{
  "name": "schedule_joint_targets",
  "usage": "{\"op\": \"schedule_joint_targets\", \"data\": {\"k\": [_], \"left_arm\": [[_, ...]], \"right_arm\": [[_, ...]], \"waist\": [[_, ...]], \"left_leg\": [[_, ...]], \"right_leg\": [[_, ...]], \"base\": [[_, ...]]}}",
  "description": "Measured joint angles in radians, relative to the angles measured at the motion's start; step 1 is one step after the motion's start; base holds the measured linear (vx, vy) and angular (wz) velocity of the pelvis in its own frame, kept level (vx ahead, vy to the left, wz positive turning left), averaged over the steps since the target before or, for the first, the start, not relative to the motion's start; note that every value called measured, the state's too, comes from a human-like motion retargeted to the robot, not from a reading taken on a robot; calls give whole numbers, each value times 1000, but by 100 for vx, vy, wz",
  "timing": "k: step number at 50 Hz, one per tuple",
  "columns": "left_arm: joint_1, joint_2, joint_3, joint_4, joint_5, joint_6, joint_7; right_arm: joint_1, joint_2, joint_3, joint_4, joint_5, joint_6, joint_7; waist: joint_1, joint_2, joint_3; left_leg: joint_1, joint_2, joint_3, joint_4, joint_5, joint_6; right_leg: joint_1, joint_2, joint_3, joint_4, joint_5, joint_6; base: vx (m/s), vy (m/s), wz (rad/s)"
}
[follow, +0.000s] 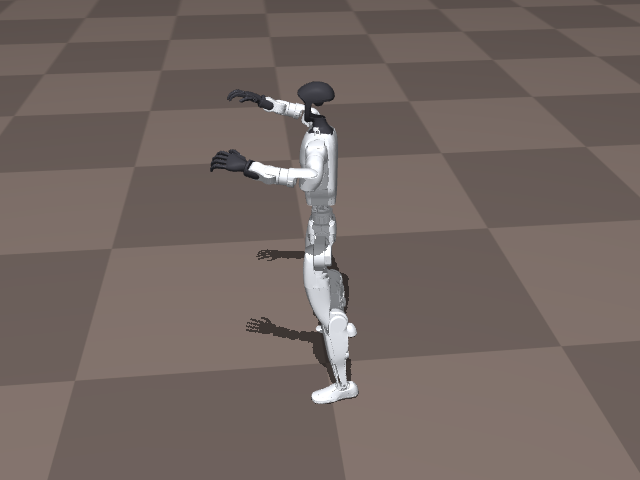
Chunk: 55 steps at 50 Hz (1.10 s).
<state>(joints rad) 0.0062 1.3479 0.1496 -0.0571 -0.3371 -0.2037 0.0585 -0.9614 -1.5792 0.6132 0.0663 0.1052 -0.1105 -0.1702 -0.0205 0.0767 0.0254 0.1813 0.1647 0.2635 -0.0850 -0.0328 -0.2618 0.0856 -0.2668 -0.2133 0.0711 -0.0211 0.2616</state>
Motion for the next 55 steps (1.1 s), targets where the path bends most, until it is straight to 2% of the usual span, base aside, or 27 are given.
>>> {"op": "schedule_joint_targets", "data": {"k": [10,16,18,24,37,55], "left_arm": [[82,151,187,-185,108,-29,6],[240,151,364,-225,165,-34,8],[317,131,419,-239,195,-53,6],[453,112,564,-255,158,-60,-1],[478,150,603,-265,118,-60,-38],[466,172,599,-275,68,-59,-62]], "right_arm": [[4,-100,44,-182,-155,-13,155],[35,-137,29,-200,-170,-15,158],[59,-144,21,-202,-173,-47,171],[114,-153,-19,-202,-192,-56,184],[175,-132,-80,-212,-195,-53,213],[222,-131,-125,-217,-199,-52,221]], "waist": [[62,0,8],[92,1,10],[87,-2,3],[74,-21,15],[67,-58,24],[84,-72,9]], "left_leg": [[9,-7,33,-2,-11,0],[2,-8,45,-2,-11,0],[2,-1,39,18,-27,6],[-8,-1,16,17,-21,6],[-40,2,-28,21,-13,10],[-30,8,-24,21,-17,10]], "right_leg": [[-18,1,39,-7,16,0],[-28,4,51,-22,26,0],[-19,2,50,-13,6,-18],[-10,-1,29,-17,4,-20],[-1,-1,-15,-29,8,-19],[9,4,-17,-30,4,-20]], "base": [[-3,3,-17],[0,0,0],[0,0,0],[-2,-1,11],[-1,-1,12],[0,0,0]]}}
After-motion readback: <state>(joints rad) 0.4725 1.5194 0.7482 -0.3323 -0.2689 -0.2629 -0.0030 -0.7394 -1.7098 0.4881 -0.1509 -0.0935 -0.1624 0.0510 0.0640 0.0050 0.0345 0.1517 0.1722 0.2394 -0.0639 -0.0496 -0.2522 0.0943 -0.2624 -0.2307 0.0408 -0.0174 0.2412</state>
